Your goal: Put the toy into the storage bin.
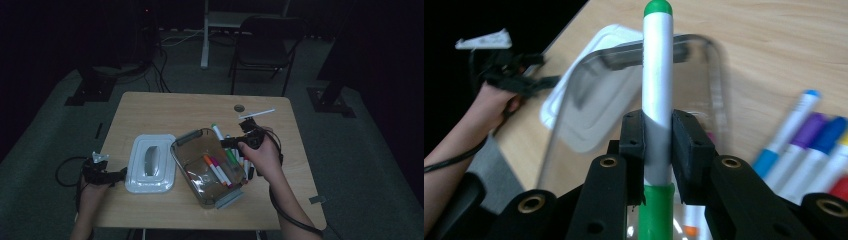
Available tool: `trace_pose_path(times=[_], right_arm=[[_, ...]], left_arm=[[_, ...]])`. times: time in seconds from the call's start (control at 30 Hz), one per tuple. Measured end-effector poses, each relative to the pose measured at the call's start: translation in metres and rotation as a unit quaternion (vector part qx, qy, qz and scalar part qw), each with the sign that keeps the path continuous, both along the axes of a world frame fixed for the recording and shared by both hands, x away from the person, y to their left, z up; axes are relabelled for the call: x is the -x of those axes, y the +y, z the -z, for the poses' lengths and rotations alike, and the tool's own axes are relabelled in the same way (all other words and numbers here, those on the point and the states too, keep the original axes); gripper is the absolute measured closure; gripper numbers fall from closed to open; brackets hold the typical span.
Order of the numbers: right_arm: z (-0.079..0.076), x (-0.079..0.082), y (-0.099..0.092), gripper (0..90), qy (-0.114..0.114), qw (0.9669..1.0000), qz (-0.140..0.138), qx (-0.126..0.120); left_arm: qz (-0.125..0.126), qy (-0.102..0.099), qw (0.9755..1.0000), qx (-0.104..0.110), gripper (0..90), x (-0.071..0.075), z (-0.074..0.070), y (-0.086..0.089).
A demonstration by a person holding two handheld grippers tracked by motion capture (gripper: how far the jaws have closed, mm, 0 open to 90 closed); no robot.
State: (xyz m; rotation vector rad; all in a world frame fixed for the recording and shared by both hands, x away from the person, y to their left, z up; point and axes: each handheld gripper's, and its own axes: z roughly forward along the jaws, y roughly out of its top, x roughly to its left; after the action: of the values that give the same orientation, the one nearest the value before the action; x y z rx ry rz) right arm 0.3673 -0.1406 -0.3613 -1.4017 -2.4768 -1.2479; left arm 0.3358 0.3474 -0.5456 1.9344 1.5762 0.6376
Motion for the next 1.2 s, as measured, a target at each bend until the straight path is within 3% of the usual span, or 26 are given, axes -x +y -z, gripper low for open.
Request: trace_pose_path(times=[0.07, 0.17, 0.2, 0.33, 0.47, 0.57, 0.6, 0.63, 0.87, 1.0, 1.03, 1.1, 1.17, 1.2], right_arm=[[0.001, 0.003, 0.019, 76.8, 0.000, 0.9997, -0.024, 0.005], [0.002, 0.003, 0.023, 76.8, 0.003, 0.9996, -0.028, 0.004], [0.009, 0.004, 0.042, 76.8, 0.011, 0.9986, -0.050, 0.014], [0.017, 0.003, 0.058, 76.9, 0.021, 0.9975, -0.060, 0.031], [0.034, 0.001, 0.082, 76.9, 0.028, 0.9960, -0.069, 0.048], [0.040, 0.000, 0.089, 76.9, 0.044, 0.9948, -0.083, 0.040], [0.046, 0.000, 0.096, 76.9, 0.046, 0.9937, -0.084, 0.059], [0.046, 0.000, 0.096, 76.9, 0.046, 0.9937, -0.084, 0.059], [0.073, -0.005, 0.117, 76.9, 0.092, 0.9852, -0.108, 0.097], [0.086, -0.006, 0.125, 76.9, 0.100, 0.9820, -0.108, 0.119], [0.091, -0.006, 0.128, 76.9, 0.099, 0.9795, -0.110, 0.137], [0.096, -0.006, 0.130, 76.9, 0.104, 0.9766, -0.114, 0.150], [0.098, -0.006, 0.131, 76.9, 0.108, 0.9754, -0.115, 0.154], [0.103, -0.006, 0.133, 76.9, 0.120, 0.9712, -0.120, 0.167]], left_arm=[[-0.001, 0.000, 1.0000, 0.001, 0.4, 0.000, 0.000, 0.000], [-0.001, 0.000, 1.0000, 0.001, 0.4, 0.000, 0.000, 0.000], [-0.001, 0.000, 1.0000, 0.001, 0.4, 0.000, 0.000, 0.000], [0.000, 0.000, 1.0000, 0.000, 0.4, 0.000, 0.000, 0.000], [-0.001, 0.000, 1.0000, 0.001, 0.4, 0.000, 0.000, 0.000], [0.000, 0.000, 1.0000, 0.001, 0.4, 0.000, 0.000, 0.000], [-0.001, 0.000, 1.0000, 0.001, 0.4, 0.000, 0.000, 0.000], [0.000, 0.000, 1.0000, 0.001, 0.4, 0.000, 0.000, 0.000], [-0.001, -0.001, 1.0000, 0.001, 0.4, 0.000, 0.000, 0.000], [-0.001, -0.001, 1.0000, 0.001, 0.4, 0.000, 0.000, 0.000], [-0.001, -0.001, 1.0000, 0.000, 0.4, 0.000, 0.000, 0.000], [-0.001, -0.001, 1.0000, 0.002, 0.4, 0.000, 0.000, 0.000], [-0.001, 0.000, 1.0000, 0.001, 0.4, 0.000, 0.000, 0.000], [-0.001, 0.000, 1.0000, 0.001, 0.4, 0.000, 0.000, 0.000]])
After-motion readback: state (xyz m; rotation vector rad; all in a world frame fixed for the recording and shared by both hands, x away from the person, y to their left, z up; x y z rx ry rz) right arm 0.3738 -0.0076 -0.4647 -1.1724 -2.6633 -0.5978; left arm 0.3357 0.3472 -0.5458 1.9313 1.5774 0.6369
